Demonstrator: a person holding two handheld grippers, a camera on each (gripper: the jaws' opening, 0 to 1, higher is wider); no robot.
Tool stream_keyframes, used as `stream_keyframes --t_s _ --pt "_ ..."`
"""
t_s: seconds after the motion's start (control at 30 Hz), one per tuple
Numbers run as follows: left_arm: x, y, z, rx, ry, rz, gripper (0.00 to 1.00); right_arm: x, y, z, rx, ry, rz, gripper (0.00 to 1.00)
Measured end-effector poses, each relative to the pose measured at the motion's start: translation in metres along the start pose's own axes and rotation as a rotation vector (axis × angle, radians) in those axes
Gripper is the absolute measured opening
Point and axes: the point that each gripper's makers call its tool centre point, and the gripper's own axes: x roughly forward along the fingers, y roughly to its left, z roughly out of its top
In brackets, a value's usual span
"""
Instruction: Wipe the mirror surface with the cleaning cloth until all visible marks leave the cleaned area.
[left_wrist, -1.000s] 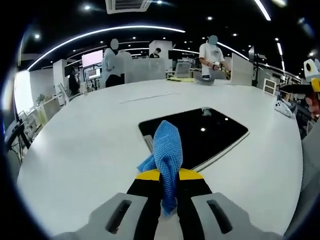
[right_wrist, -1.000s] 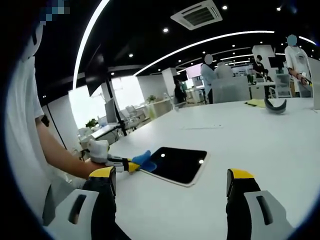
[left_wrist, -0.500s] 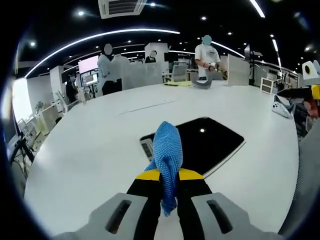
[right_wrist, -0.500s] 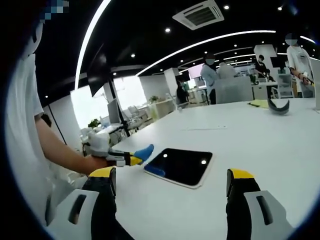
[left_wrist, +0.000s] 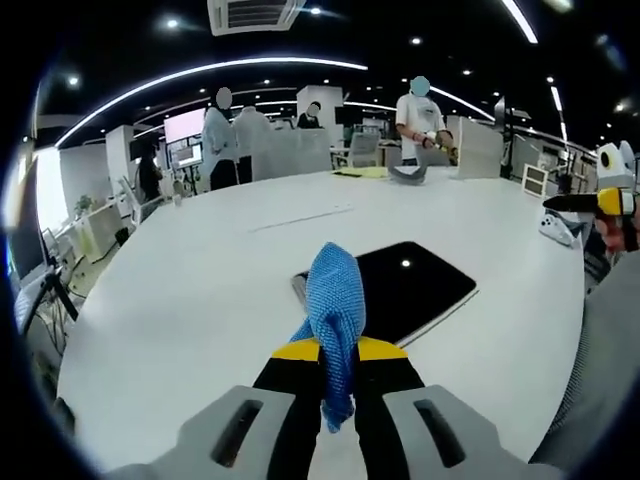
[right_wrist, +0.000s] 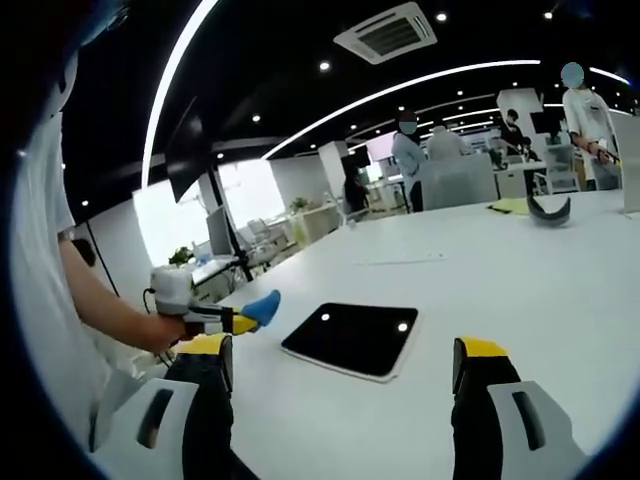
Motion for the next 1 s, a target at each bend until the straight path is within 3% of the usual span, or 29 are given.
stream_keyframes --t_s 0.33,1.0 --pt "-0.023 0.011 -0.004 0.016 -0.009 -0.015 0.08 0.017 0.019 0.001 -0.007 -0.001 0.002 0.91" --pt "-0.043 0.013 -0.049 -0.017 0.04 -0.036 0.08 0.016 0.04 -0.002 -0.035 0.026 -0.01 0.9"
